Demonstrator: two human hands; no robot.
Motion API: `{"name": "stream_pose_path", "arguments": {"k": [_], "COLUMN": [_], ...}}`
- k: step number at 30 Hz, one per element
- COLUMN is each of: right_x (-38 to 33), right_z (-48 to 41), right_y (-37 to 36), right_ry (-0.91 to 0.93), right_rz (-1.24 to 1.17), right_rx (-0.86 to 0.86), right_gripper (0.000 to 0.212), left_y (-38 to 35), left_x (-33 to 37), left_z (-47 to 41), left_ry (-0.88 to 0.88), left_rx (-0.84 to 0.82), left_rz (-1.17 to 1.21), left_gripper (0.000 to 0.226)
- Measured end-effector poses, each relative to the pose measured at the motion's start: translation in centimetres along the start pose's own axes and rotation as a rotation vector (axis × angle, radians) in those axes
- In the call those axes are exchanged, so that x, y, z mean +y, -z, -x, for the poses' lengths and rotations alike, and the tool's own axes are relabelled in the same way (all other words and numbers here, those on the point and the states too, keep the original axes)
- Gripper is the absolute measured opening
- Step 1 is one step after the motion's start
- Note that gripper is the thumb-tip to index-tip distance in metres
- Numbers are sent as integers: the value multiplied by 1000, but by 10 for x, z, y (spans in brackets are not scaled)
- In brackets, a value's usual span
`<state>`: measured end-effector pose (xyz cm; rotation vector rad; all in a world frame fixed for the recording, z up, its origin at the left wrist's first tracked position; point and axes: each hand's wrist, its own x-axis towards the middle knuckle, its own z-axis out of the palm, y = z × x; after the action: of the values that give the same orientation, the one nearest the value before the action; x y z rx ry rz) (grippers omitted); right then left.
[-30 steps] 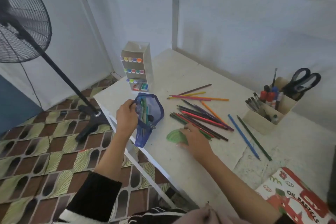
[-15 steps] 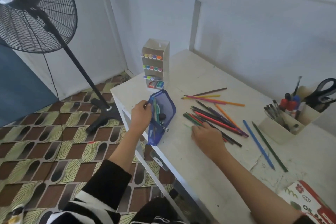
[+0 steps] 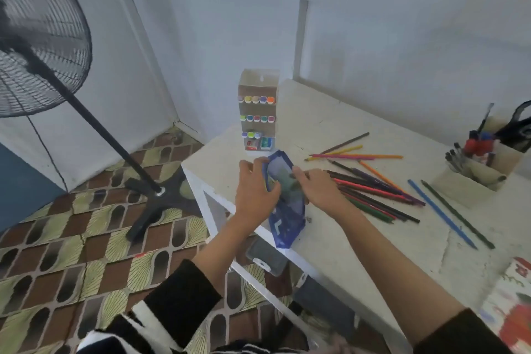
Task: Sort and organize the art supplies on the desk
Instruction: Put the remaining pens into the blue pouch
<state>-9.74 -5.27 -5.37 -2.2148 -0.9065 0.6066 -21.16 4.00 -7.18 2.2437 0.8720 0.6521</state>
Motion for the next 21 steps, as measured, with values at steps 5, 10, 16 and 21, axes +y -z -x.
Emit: {"name": "stream_pose_path", "arguments": {"k": [5, 10, 16, 21], "right_x": [20, 33, 25, 19], "right_z": [29, 82, 98, 102], "right_y": [-10, -38, -74, -65], "right_ry": [-44, -226, -240, -220], "right_rz": [-168, -400, -242, -259], "right_rx": [317, 396, 458, 742], "right_gripper": [26, 27, 27, 20], "left_y": [1, -5, -9, -9], "left_x": [-11, -19, -4, 14], "left_z": [-8, -12, -16, -29], "left_ry": [-222, -398, -688, -714], "left_rx": [-52, -105, -268, -528], "left_rz": [-24, -142, -226, -410], "left_gripper": [34, 17, 21, 39]}}
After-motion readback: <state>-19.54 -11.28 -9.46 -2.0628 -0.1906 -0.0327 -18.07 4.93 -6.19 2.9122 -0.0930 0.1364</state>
